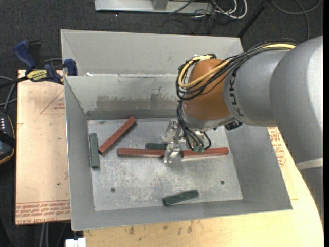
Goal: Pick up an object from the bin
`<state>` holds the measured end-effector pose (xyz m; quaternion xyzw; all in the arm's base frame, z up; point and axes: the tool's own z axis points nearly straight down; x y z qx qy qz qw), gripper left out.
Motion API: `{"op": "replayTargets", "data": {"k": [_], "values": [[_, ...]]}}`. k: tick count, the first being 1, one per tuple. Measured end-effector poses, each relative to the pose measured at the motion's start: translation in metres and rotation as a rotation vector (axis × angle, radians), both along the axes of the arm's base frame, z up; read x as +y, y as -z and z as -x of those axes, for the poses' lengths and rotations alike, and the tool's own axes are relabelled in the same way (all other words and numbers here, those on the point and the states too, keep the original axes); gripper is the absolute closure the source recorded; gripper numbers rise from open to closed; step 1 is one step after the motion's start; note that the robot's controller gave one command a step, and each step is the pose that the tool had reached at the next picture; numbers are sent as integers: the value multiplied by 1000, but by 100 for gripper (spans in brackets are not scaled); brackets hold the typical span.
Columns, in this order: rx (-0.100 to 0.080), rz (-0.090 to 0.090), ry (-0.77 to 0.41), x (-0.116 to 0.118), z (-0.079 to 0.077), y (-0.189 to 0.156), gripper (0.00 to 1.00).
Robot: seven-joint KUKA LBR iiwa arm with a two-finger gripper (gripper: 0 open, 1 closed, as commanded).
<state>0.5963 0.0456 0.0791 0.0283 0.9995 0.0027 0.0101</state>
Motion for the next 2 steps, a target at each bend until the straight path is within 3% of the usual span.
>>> {"op": "replayTargets", "data": {"k": [1, 2], "values": [[0, 0, 0, 0, 0, 0, 100], [9, 4, -44, 2, -1, -184, 100]]}}
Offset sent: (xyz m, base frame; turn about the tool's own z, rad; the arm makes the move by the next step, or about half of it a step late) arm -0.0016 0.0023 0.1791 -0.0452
